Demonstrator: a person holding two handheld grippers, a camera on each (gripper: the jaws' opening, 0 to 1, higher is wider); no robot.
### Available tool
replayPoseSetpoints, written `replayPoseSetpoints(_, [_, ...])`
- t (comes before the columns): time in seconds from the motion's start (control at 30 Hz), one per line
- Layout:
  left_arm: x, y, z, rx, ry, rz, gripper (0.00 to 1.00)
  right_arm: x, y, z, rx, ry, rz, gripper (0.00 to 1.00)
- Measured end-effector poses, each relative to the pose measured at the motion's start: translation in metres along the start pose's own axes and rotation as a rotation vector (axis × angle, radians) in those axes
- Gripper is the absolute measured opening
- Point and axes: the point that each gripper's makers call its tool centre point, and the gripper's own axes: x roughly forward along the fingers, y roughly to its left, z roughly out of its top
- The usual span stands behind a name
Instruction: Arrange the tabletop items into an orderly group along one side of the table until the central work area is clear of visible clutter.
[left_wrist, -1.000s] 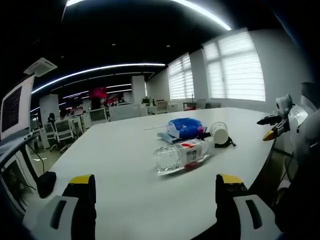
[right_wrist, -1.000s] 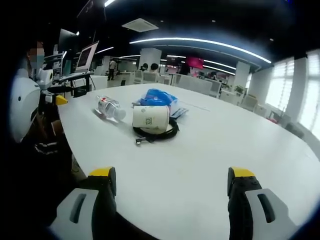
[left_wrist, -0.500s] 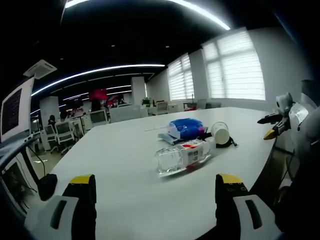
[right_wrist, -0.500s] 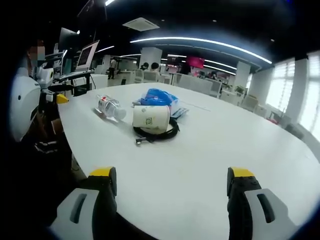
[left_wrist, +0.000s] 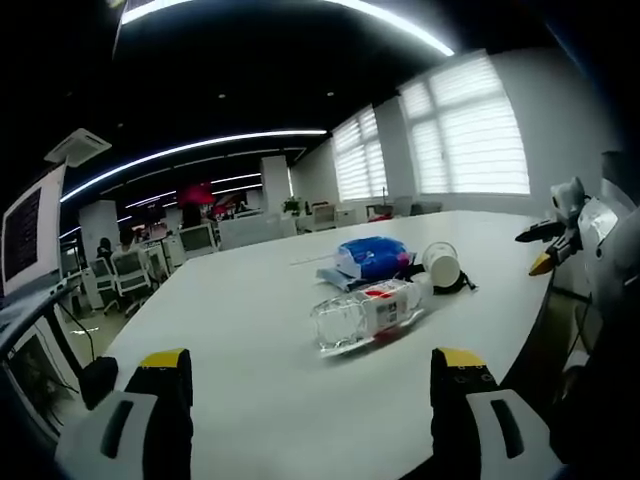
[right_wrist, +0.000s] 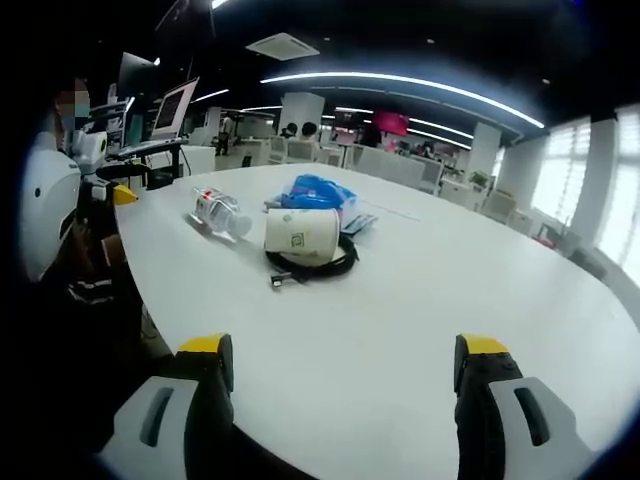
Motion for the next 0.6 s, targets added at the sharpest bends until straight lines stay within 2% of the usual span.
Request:
replayPoseSetpoints(0.4, [-0.0006, 0.0013, 0.0045, 0.003, -0.028, 0.012, 0.99, 0.002, 0.0041, 0.0007, 0.007, -0.008, 0.023, 0.89])
replayPoseSetpoints(0.6, [0.0004, -0.0003, 0.0023, 0.012, -0.017, 0.01, 0.99, 0.0024, 0.0036, 0.0006, 0.011, -0.008, 0.024, 0.89])
